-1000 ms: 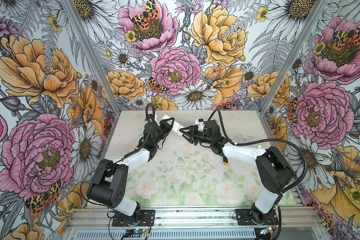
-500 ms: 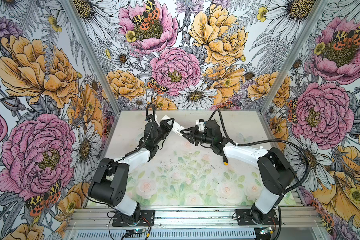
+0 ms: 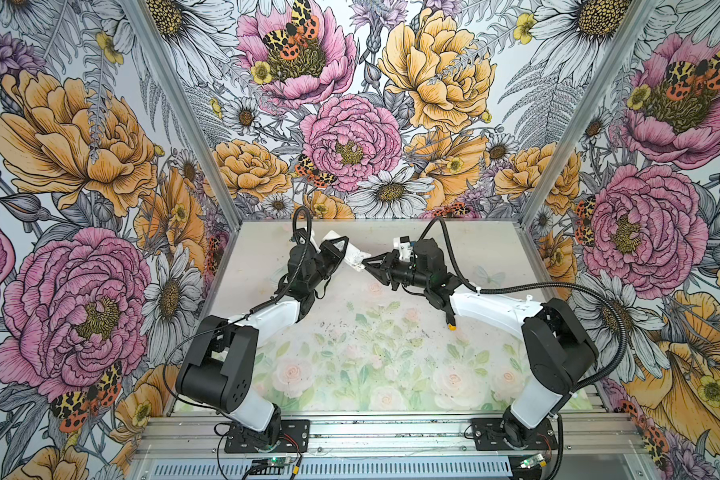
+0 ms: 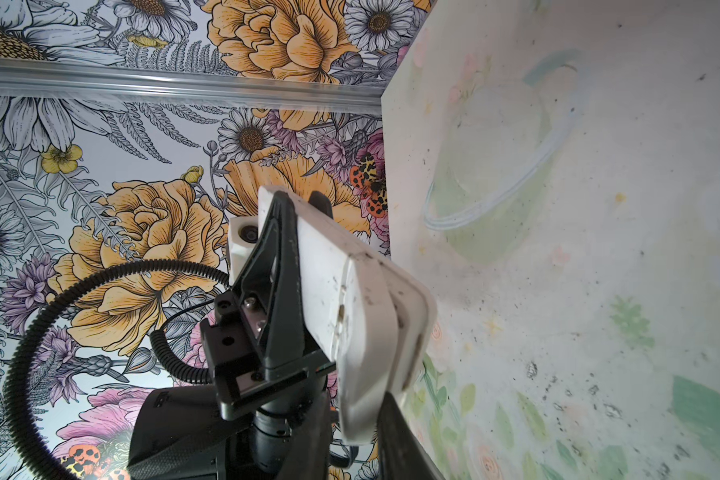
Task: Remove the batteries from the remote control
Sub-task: 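Pull the battery cover off the remote with the right gripper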
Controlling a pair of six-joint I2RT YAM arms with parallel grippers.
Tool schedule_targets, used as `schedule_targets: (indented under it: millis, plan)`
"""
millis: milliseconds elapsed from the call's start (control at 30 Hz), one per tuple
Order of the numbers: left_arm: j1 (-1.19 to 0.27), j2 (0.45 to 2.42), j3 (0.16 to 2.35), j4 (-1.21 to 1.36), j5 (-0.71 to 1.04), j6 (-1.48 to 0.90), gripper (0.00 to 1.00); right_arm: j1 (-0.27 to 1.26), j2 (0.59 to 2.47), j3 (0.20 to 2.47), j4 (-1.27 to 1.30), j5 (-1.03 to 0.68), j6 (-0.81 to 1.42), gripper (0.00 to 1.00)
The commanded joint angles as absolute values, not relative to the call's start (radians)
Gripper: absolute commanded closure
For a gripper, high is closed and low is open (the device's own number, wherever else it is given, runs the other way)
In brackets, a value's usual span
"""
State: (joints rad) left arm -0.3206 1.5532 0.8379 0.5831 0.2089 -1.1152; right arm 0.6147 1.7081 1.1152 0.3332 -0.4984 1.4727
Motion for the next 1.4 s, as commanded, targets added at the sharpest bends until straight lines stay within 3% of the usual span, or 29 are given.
schedule_targets:
  millis: [0, 700, 1033, 1200, 1367]
  plan:
    - [-0.329, 1.554, 0.835, 0.6, 0.203, -1.079, 1.0, 0.609, 1.698, 1.113, 0.354, -0.485, 1.459, 0.8]
    - [-0.358, 1.502, 0.838, 0.448, 0.136, -0.977, 1.0, 0.597, 1.67, 1.092, 0.348, -0.506, 1.457, 1.0]
    - [-0.354, 1.53, 0.778, 0.536, 0.153, -1.023, 1.0, 0.571, 1.589, 1.1, 0.076, -0.503, 1.35, 1.0]
    - [-0.38, 1.544, 0.728, 0.579, 0.149, -1.044, 1.0, 0.523, 1.587, 1.161, -0.306, -0.349, 1.147, 1.0]
    - [-0.432, 1.572, 0.678, 0.606, 0.091, -1.078, 1.0, 0.523, 1.681, 1.149, -0.367, -0.281, 1.062, 1.0]
